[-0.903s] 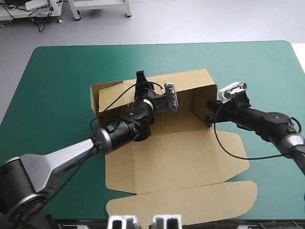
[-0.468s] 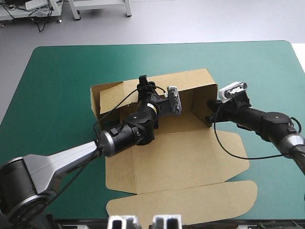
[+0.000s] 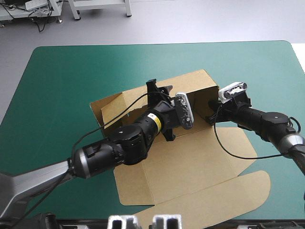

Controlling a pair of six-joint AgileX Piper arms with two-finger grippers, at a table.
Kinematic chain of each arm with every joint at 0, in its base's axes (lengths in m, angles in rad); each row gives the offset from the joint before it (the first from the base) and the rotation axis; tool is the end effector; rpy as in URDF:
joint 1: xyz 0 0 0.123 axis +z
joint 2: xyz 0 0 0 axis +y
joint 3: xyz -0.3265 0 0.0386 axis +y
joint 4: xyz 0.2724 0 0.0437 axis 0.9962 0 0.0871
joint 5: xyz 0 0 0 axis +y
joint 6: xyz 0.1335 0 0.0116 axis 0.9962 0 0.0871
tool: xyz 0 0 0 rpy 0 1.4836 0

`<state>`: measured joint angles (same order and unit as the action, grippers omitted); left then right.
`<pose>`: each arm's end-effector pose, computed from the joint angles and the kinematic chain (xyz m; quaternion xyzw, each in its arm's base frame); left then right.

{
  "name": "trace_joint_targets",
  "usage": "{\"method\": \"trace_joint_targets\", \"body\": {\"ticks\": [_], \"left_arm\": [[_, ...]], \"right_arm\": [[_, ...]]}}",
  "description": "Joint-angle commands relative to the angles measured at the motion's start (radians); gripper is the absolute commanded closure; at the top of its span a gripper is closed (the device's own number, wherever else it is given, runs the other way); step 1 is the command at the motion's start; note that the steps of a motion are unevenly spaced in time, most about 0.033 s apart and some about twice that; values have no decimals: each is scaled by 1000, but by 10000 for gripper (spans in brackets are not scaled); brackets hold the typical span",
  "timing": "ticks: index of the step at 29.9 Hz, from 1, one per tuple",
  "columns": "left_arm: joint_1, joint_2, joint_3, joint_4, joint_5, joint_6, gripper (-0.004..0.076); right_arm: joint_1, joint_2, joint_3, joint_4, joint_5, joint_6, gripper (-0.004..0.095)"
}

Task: Fold the box

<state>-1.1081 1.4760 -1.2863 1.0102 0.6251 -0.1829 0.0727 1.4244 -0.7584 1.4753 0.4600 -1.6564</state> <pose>0.2322 -0.3167 0.3906 0.5731 0.6065 0.1192 0.5381 0.3240 0.0830 0.2473 -0.2168 0.8460 0.1752 0.4544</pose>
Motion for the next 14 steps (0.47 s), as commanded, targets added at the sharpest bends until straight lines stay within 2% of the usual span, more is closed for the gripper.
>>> {"method": "trace_joint_targets", "body": {"ticks": [1,5,9,13,14], "left_arm": [[-4,-103,-29,35,-12,-19,247],[17,-163,-29,140,52,-29,314],[141,-187,-29,275,150,-152,424],[328,-203,-29,304,159,-292,563],[384,-207,-29,301,154,-329,602]], "right_arm": [[8,-22,-23,22,50,33,907],[8,-26,-23,-4,44,109,906],[8,-61,-27,-61,35,188,906],[8,-112,-60,-185,19,347,906],[8,-125,-78,-255,19,421,906]]}}
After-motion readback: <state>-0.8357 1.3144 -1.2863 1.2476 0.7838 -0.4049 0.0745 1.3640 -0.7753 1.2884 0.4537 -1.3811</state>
